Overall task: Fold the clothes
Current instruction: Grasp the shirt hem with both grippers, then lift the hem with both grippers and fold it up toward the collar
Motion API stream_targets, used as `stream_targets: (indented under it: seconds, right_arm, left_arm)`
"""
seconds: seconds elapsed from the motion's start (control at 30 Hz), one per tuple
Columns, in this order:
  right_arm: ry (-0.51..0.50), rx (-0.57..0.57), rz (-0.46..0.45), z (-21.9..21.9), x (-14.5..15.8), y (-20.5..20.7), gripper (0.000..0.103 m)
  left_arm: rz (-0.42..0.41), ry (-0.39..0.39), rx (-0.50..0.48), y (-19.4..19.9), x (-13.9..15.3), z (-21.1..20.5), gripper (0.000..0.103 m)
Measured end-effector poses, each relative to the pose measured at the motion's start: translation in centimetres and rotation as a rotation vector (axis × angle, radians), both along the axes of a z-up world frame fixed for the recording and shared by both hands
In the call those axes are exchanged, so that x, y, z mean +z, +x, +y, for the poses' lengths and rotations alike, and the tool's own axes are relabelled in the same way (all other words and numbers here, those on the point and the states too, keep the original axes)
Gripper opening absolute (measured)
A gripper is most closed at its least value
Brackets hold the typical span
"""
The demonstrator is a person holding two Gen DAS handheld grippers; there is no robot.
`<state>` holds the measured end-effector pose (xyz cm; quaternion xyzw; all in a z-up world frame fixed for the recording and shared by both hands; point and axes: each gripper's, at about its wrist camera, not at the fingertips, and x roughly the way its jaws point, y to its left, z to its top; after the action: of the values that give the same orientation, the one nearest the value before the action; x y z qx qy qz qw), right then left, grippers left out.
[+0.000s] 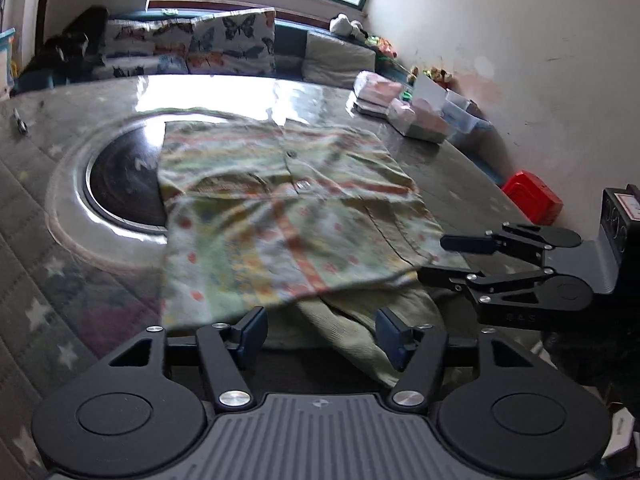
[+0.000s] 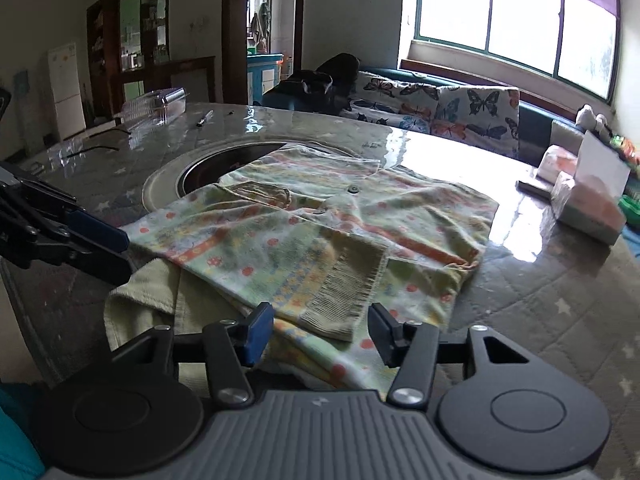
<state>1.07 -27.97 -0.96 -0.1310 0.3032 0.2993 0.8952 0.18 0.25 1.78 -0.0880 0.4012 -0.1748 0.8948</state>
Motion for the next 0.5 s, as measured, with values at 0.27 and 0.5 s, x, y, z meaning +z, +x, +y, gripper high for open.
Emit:
stream_targets:
  seconds: [0.27,0.5]
  right_arm:
    - [-0.055,0.02,-0.046,-1.0,0.2,-1.4,0.069]
    - [-0.116,0.067,-0.065,-1.4,-0.2,-2.5,0.078]
  left_arm:
    - [0.061,-0.03,-0.053,0.1,-0.7,-1.4,0.037]
    - [0.049,-0.086,-0.051,0.9,0.7,-1.0,0.014]
